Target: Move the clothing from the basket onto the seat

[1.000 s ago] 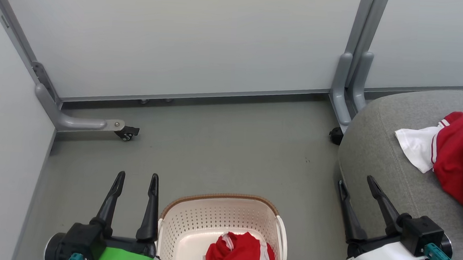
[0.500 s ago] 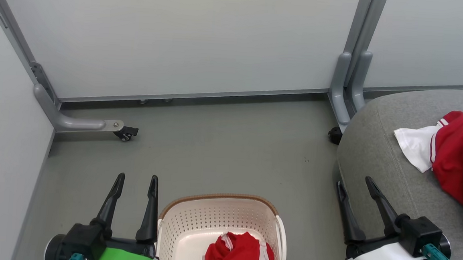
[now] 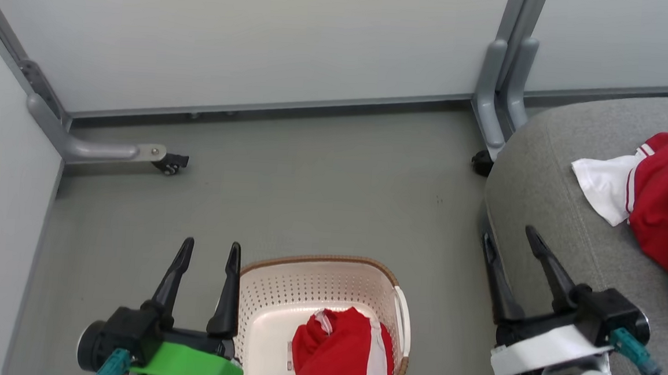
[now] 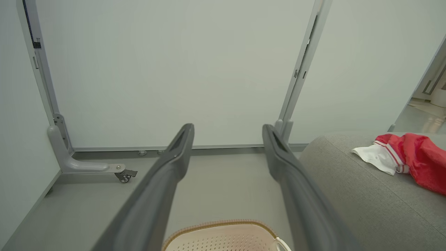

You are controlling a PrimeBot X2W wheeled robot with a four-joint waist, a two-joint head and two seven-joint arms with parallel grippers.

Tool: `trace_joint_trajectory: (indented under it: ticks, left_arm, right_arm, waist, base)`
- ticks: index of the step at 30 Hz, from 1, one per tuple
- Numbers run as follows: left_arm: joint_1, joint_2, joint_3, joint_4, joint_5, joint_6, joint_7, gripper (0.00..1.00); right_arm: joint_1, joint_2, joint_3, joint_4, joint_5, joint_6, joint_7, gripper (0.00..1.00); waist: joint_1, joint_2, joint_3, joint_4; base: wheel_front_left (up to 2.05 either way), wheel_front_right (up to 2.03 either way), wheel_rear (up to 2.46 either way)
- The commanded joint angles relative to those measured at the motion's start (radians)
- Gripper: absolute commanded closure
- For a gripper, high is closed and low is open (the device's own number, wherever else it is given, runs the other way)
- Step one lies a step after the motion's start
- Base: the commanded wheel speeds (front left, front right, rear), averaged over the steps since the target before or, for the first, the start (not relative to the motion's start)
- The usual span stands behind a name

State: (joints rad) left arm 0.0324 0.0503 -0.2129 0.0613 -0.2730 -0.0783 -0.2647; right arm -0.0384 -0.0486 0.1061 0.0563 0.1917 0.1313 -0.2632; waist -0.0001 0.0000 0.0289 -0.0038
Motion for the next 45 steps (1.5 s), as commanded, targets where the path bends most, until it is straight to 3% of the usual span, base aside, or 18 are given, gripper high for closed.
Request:
trace_joint_trajectory:
  ticks: [1,8,15,30,38,45]
  left_arm:
    - [-0.041,0.000,0.000,0.004,-0.010,-0.006,0.001,0.00]
    - [-0.179,0.001,-0.041,0.103,0.008,-0.033,0.001,0.00]
    - [-0.371,0.001,-0.139,0.319,0.022,-0.054,0.000,0.00]
    - [-0.828,0.070,-0.620,0.797,-0.153,-0.052,0.001,0.00]
    - [-0.957,0.109,-0.797,0.939,-0.200,-0.052,0.001,0.00]
    - [-1.028,0.129,-0.981,0.984,-0.258,-0.052,0.036,0.00]
  right_arm:
    - [-0.036,-0.003,0.000,-0.011,-0.009,-0.001,-0.002,0.00]
    - [-0.161,-0.006,-0.021,-0.052,-0.023,-0.001,-0.002,0.00]
    - [-0.263,-0.016,-0.035,-0.085,-0.040,-0.001,-0.002,0.00]
    - [-0.443,-0.017,-0.035,-0.175,-0.072,-0.001,-0.002,0.00]
    - [-0.497,-0.003,-0.010,-0.206,-0.060,-0.001,-0.002,0.00]
    - [-0.517,-0.002,0.007,-0.228,-0.019,-0.001,-0.002,0.00]
  waist:
    - [0.0001,0.0000,0.115,-0.001]
    - [0.0001,0.0000,0.315,-0.003]
    - [0.0001,0.0000,0.486,-0.018]
    - [0.0001,0.0000,0.840,-0.086]
    - [0.0001,0.0000,0.959,-0.144]
    - [0.0001,0.0000,1.022,-0.178]
  base:
    - [0.00,0.00,0.00]
    - [0.00,0.00,0.00]
    - [0.00,0.00,0.00]
    - [0.00,0.00,0.00]
    - [0.00,0.00,0.00]
    - [0.00,0.00,0.00]
